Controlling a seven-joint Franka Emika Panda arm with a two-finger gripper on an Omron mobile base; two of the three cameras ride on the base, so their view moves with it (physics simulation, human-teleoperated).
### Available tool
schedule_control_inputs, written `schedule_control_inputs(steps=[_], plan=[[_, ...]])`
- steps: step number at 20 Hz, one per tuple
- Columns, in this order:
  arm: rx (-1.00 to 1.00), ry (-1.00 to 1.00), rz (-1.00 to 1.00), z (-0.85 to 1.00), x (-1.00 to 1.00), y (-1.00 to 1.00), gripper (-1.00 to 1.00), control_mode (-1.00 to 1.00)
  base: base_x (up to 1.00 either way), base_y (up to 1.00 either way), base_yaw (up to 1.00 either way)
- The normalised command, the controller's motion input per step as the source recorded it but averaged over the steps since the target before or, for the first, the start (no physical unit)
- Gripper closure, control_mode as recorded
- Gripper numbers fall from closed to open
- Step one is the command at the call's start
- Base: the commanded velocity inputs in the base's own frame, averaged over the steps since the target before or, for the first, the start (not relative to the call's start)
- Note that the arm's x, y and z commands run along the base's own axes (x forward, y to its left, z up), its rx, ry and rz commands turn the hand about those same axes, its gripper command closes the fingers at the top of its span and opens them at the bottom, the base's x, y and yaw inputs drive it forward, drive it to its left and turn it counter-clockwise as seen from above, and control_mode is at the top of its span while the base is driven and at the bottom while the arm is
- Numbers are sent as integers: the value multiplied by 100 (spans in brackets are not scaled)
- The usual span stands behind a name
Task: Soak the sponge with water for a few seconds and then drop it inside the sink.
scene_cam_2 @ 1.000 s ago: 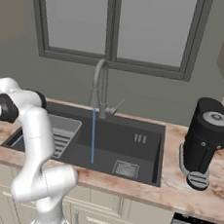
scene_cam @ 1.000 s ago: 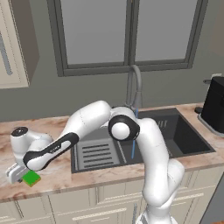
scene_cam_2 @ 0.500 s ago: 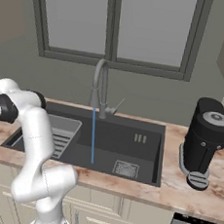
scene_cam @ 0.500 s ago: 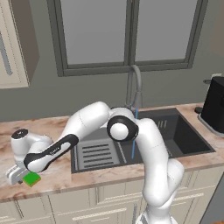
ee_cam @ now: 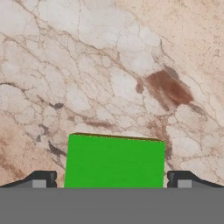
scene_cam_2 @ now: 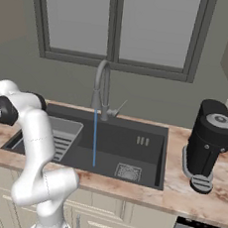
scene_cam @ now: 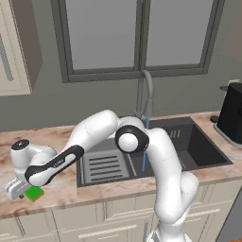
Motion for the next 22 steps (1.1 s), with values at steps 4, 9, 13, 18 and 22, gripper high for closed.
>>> schedule_control_inputs(steps=[4, 9, 13, 18, 22], plan=[[0, 0, 0, 0, 0, 0, -100, -100, 0, 0, 0], [0, 0, 0, 0, 0, 0, -100, -100, 0, 0, 0], [0, 2, 0, -12, 0, 0, -100, -100, 0, 0, 0], [0, 10, 0, -36, 0, 0, -100, -100, 0, 0, 0], [0, 9, 0, -29, 0, 0, 100, -100, 0, 0, 0]])
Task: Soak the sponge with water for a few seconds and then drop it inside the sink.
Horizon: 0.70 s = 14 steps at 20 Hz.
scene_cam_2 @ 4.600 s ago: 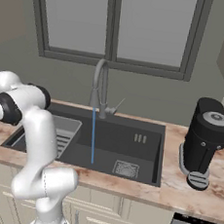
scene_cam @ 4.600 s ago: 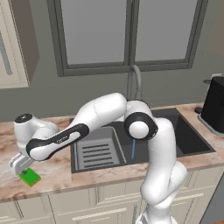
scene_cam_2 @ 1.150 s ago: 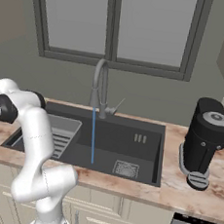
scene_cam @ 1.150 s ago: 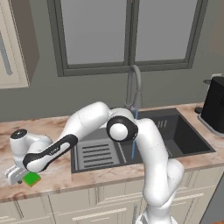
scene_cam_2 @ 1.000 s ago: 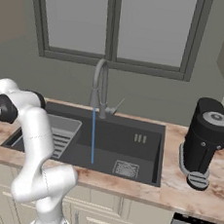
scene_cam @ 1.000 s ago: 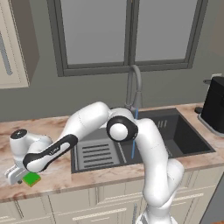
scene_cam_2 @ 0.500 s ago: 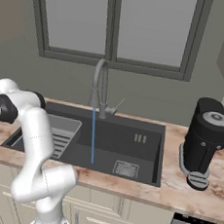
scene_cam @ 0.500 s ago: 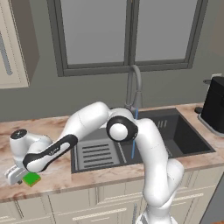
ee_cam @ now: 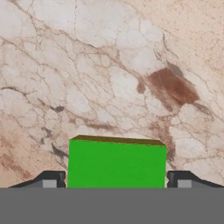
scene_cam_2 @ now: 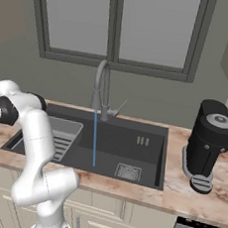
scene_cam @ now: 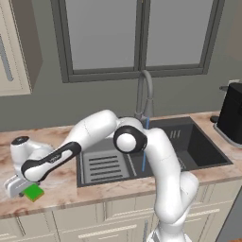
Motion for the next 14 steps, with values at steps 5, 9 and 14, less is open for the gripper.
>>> schedule_control_inputs(steps=[5, 9, 14], plan=[[0, 1, 0, -4, 0, 0, 100, -100, 0, 0, 0], [0, 0, 0, 0, 0, 0, 100, -100, 0, 0, 0], [0, 0, 0, 0, 0, 0, 100, -100, 0, 0, 0]])
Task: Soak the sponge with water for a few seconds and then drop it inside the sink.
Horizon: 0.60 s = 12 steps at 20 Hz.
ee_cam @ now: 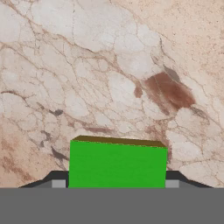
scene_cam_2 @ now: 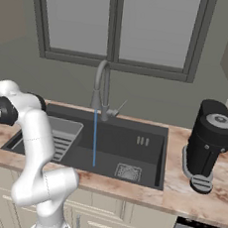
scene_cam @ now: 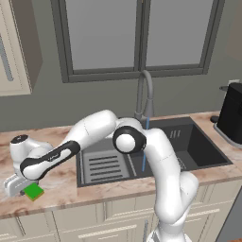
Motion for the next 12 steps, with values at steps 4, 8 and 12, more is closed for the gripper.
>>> schedule_control_inputs(steps=[4, 8, 12], plan=[[0, -2, -2, 12, 0, -9, 100, -100, 0, 0, 0], [0, -2, -2, 65, 0, -15, 100, -100, 0, 0, 0], [0, -1, -4, 68, -1, -11, 100, -100, 0, 0, 0]])
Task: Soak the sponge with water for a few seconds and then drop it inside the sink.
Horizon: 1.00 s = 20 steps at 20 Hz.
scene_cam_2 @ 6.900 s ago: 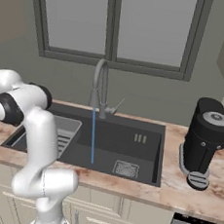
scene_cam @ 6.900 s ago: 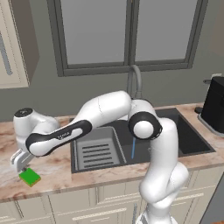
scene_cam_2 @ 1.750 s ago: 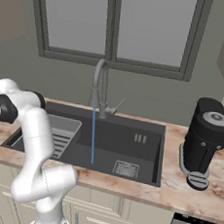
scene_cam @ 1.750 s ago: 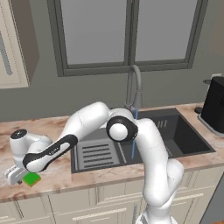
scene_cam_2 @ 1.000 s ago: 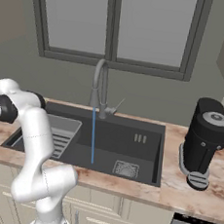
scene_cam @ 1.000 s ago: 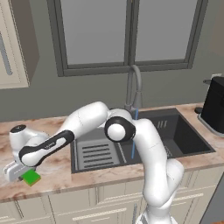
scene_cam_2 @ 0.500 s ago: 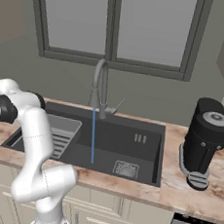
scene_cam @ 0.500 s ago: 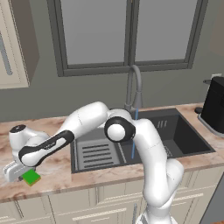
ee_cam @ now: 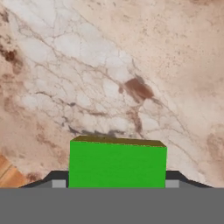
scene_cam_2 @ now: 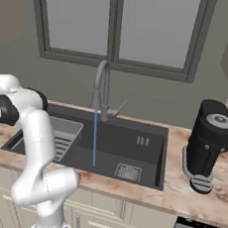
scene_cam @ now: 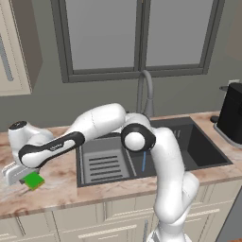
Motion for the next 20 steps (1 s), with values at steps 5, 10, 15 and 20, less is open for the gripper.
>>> schedule_control_inputs(steps=[5, 10, 15, 20], plan=[[0, -1, -8, 45, -18, -23, 100, -100, 0, 0, 0], [0, -7, -6, 16, -20, -42, 100, -100, 0, 0, 0], [0, -16, -4, 1, -17, -65, 100, -100, 0, 0, 0], [0, -21, -3, 21, -10, -68, 100, -100, 0, 0, 0]])
